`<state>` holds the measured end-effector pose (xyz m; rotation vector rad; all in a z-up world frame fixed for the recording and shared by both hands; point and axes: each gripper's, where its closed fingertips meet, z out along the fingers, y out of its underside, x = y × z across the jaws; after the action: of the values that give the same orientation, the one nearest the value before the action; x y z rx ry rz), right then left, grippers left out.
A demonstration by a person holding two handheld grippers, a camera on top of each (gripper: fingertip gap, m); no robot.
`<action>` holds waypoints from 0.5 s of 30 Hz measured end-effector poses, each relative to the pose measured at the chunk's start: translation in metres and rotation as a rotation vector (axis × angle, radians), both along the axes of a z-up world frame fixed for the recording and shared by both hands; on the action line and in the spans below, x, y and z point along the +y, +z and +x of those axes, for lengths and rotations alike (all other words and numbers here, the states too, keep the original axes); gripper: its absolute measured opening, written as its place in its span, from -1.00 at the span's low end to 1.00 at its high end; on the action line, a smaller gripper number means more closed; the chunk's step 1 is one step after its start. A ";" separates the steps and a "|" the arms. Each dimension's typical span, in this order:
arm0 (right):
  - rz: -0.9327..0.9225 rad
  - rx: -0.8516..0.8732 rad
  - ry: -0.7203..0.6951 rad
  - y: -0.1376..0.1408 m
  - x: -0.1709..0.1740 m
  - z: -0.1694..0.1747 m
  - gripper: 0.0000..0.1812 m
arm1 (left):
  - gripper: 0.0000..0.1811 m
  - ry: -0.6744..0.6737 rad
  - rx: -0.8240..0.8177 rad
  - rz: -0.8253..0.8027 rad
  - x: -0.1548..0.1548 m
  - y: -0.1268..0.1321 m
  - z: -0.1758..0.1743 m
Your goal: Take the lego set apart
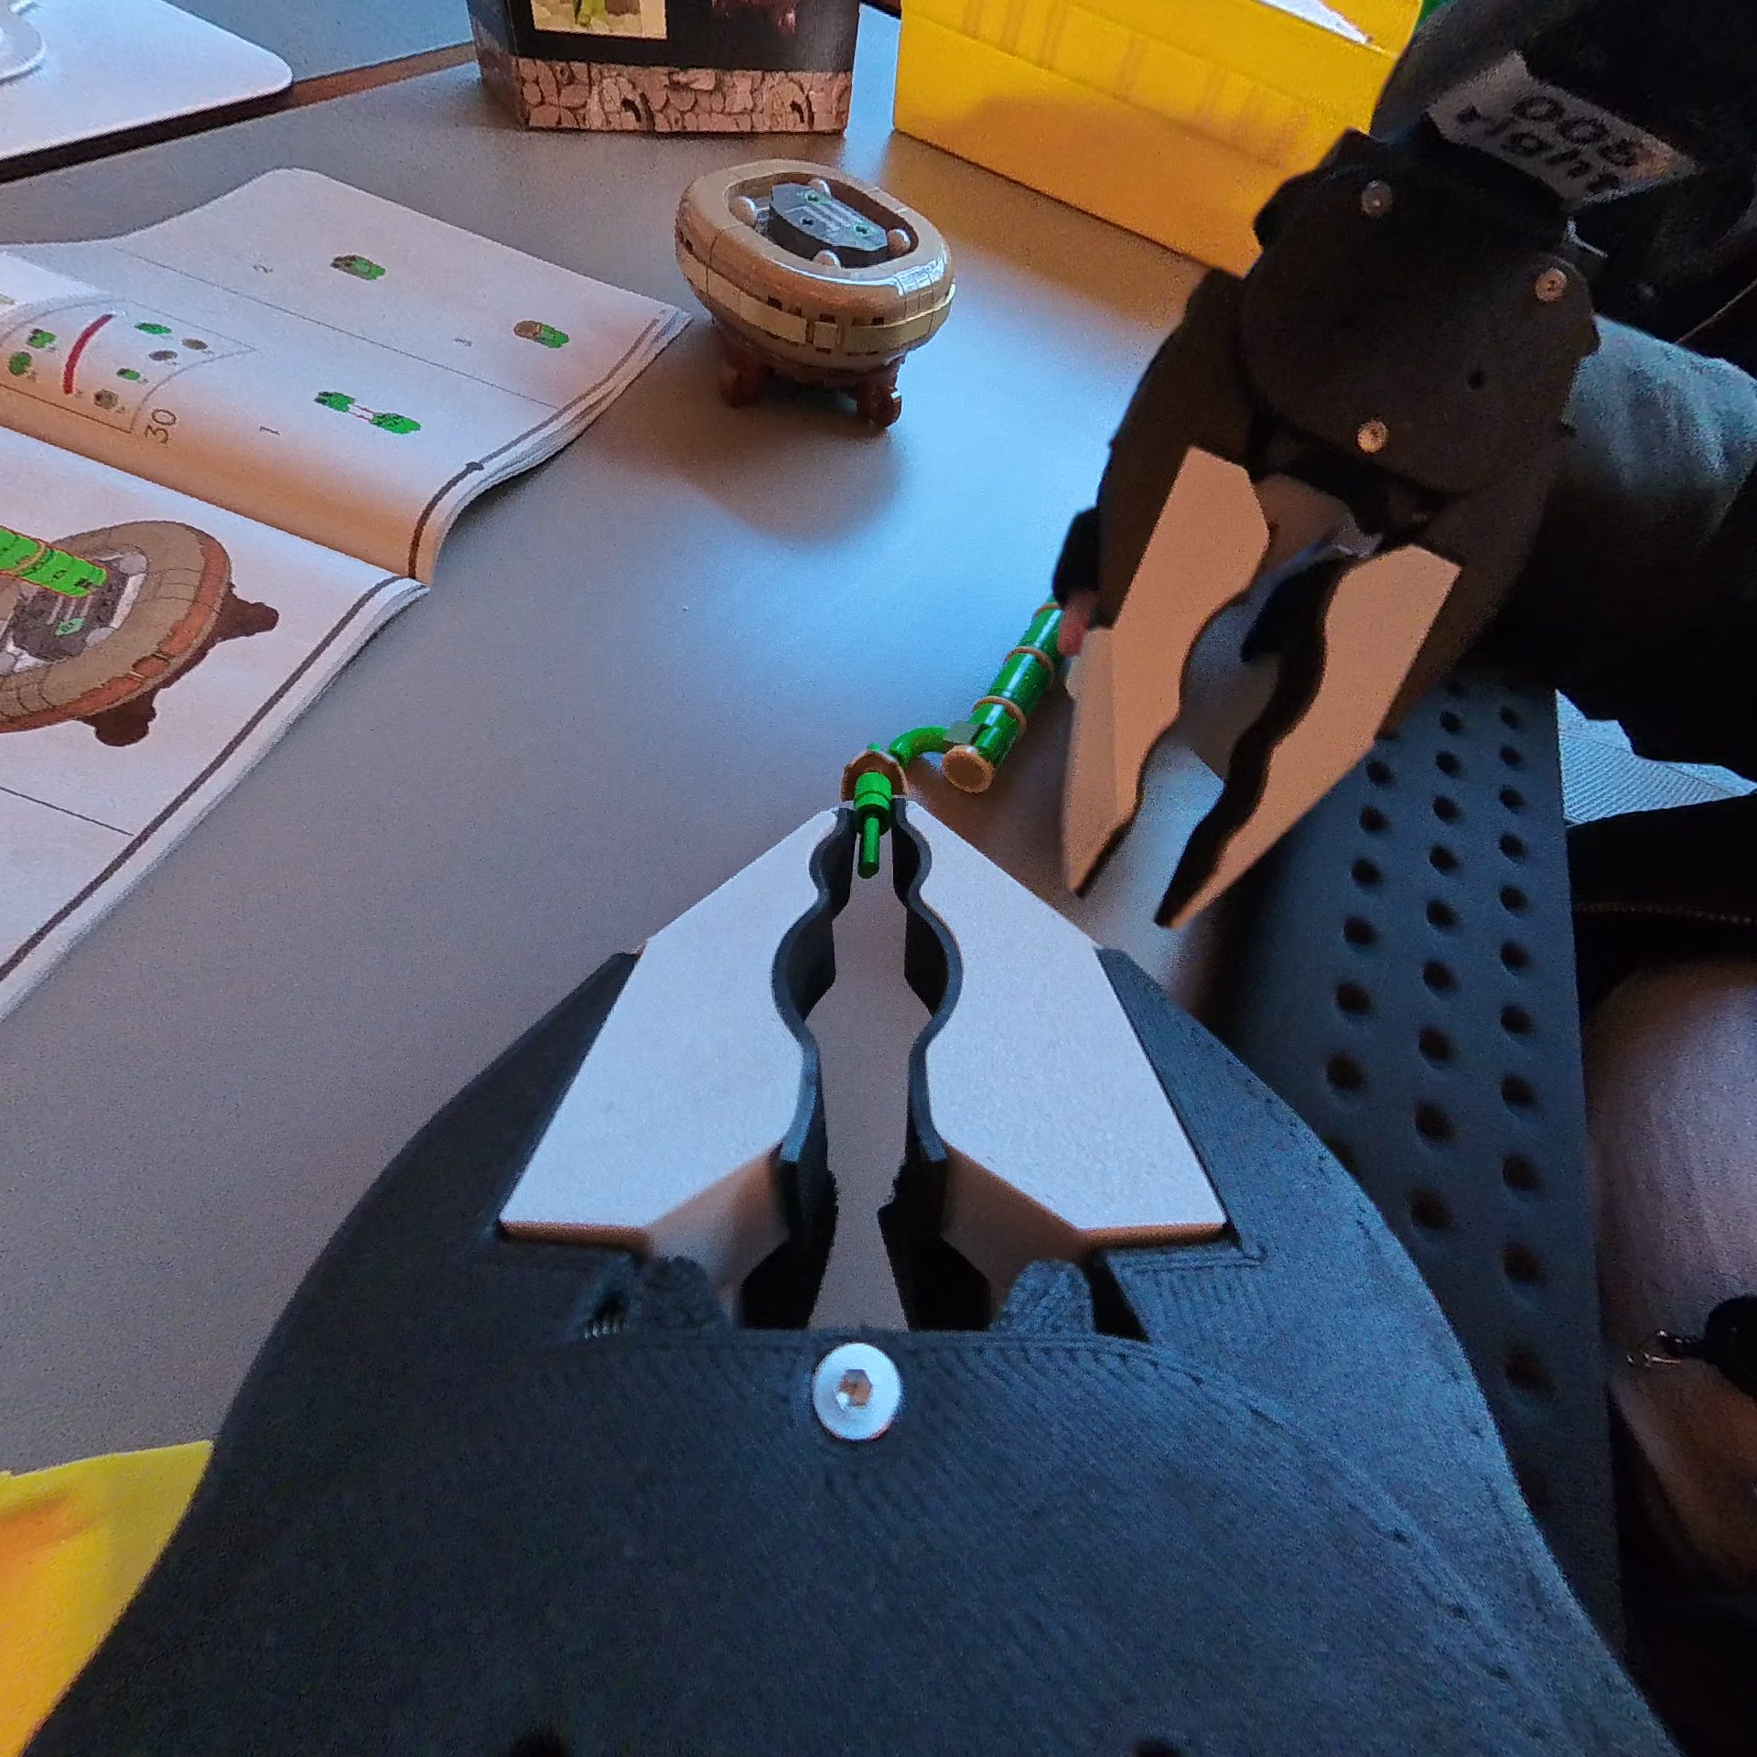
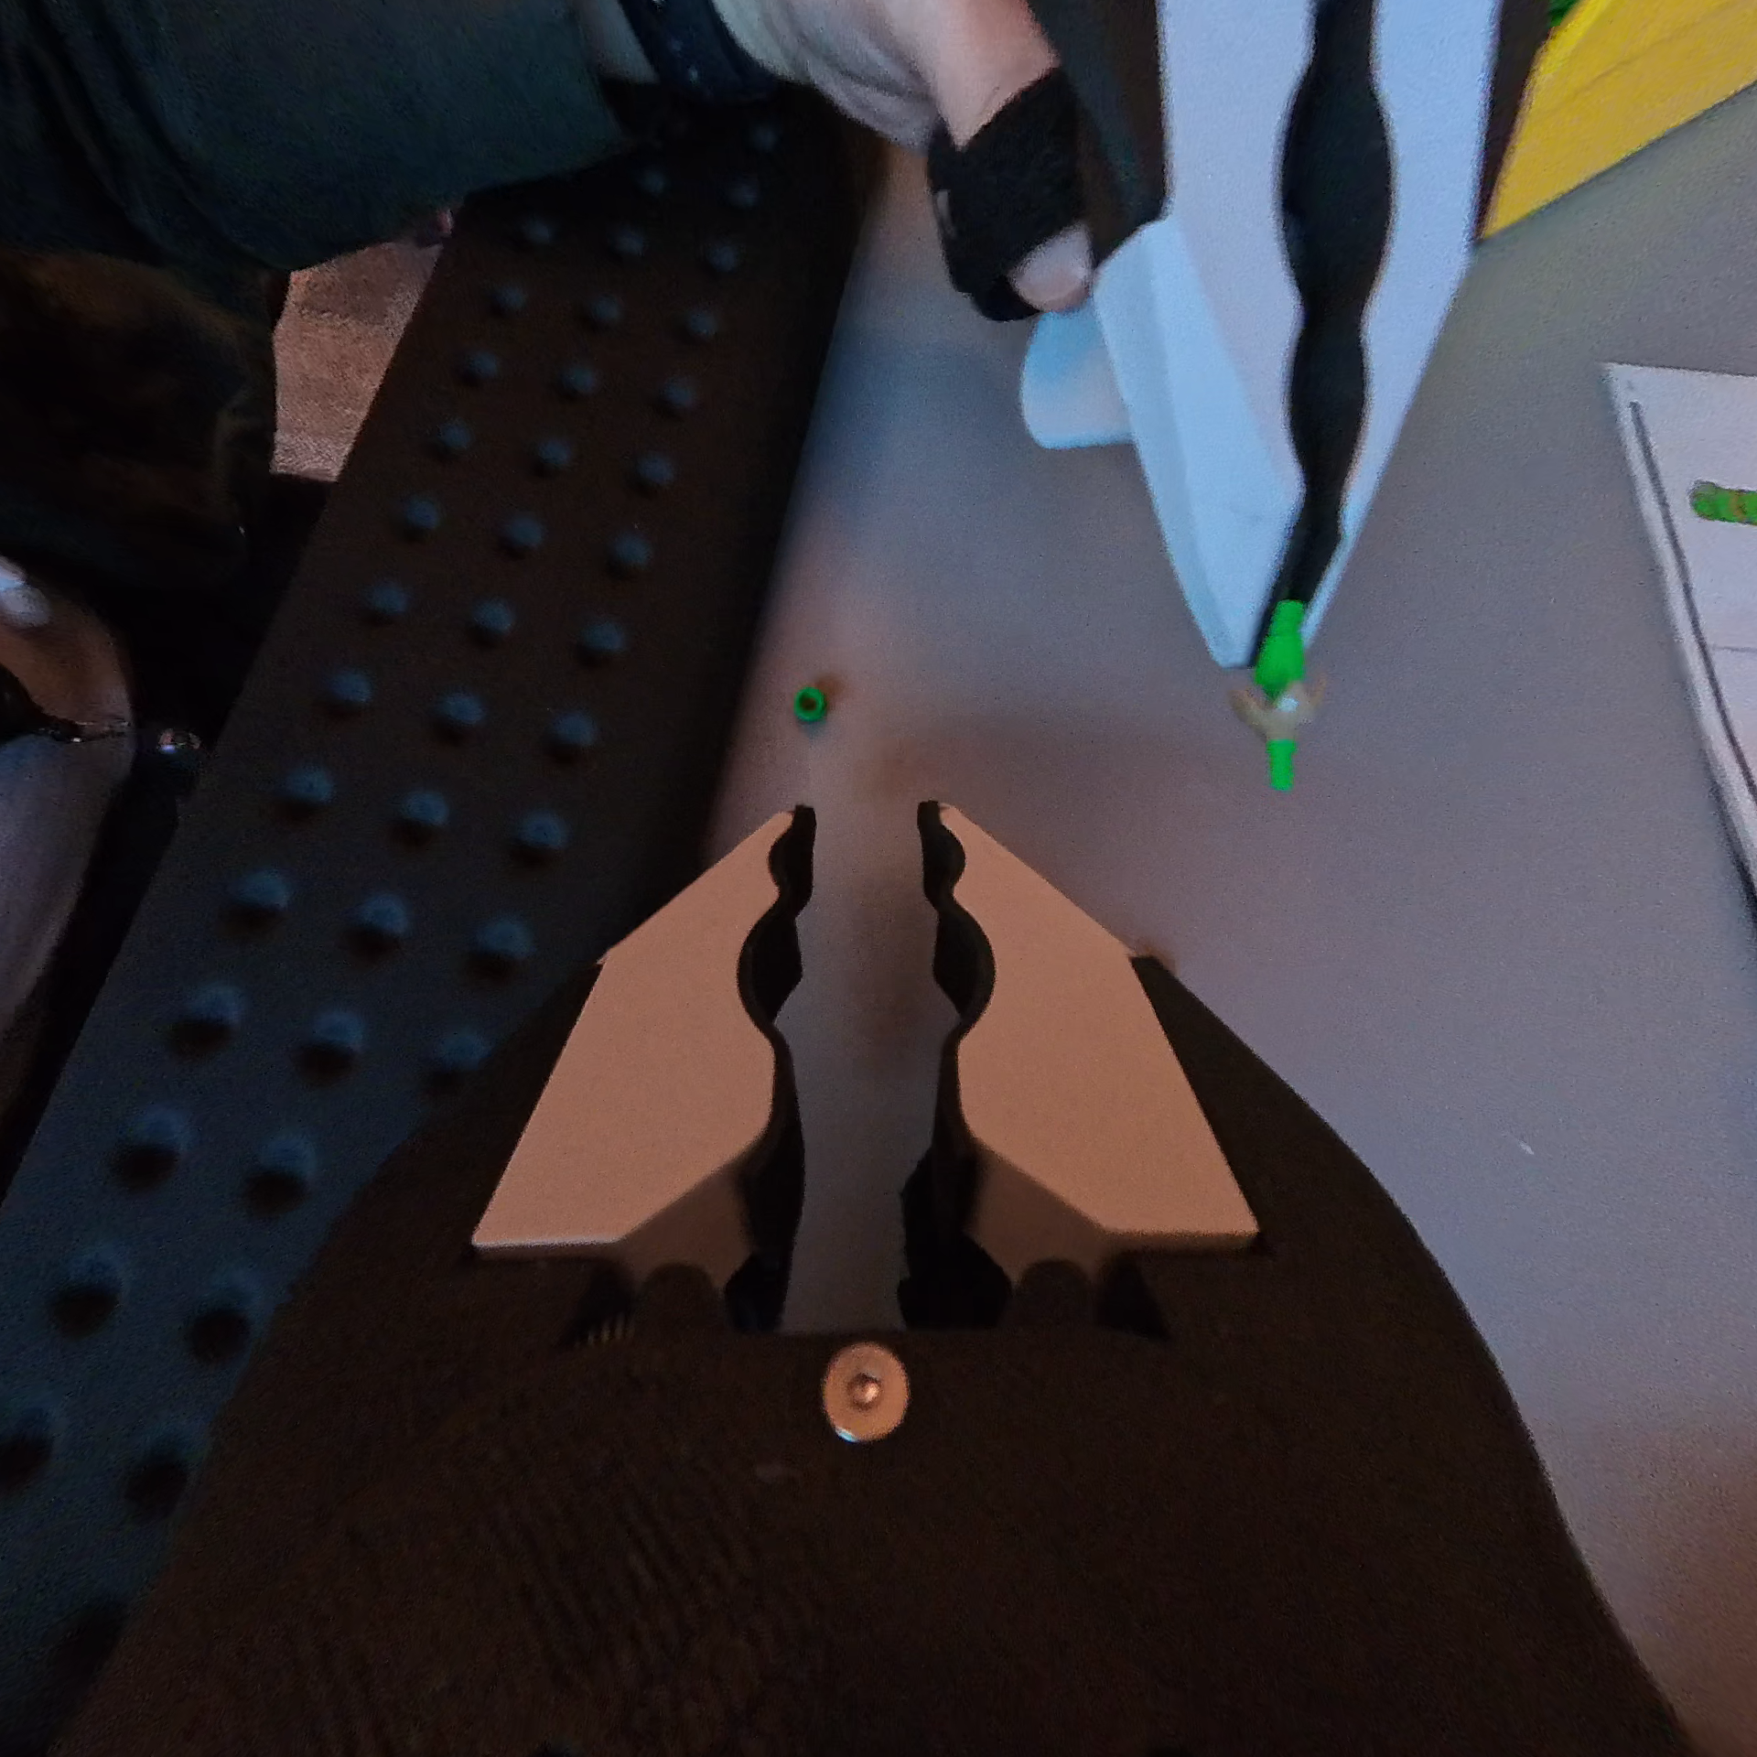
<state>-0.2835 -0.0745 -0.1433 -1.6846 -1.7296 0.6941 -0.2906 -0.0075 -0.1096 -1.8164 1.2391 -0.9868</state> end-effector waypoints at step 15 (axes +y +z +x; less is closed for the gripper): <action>-0.044 -0.004 0.088 -0.008 -0.015 -0.037 -0.85 | -0.94 0.010 0.041 -0.007 0.003 -0.007 -0.001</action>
<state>-0.3210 -0.0890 -0.1517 -1.6480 -1.8125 0.7748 -0.2915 -0.0048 -0.1168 -1.8552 1.2510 -0.9538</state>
